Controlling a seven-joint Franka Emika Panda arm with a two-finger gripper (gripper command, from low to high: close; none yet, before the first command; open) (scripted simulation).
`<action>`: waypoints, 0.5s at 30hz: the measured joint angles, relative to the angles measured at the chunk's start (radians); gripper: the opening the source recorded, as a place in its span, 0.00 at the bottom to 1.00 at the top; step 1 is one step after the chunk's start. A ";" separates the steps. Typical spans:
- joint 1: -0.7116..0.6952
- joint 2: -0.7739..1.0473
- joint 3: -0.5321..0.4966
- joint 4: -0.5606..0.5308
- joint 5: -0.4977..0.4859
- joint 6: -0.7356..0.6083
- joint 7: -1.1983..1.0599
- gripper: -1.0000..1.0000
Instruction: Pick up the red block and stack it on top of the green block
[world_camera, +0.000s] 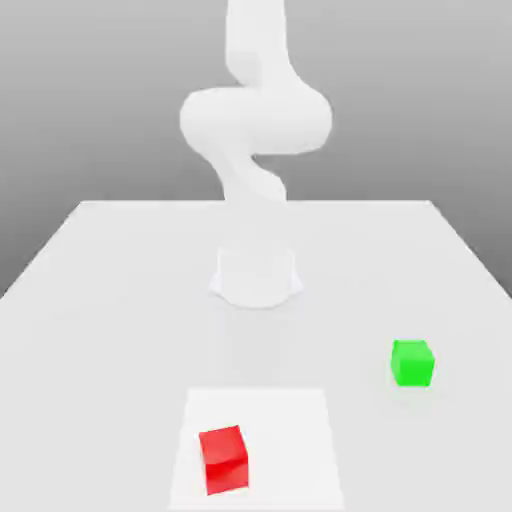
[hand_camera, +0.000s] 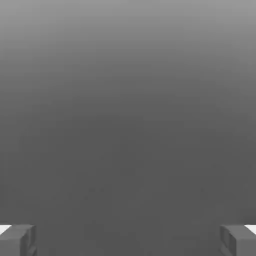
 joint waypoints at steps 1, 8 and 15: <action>0.007 0.039 -0.010 -0.010 0.004 0.017 -0.017 0.50; 0.043 0.297 -0.066 -0.079 0.032 0.126 -0.135 0.50; 0.061 0.551 -0.102 -0.146 0.060 0.235 -0.251 0.50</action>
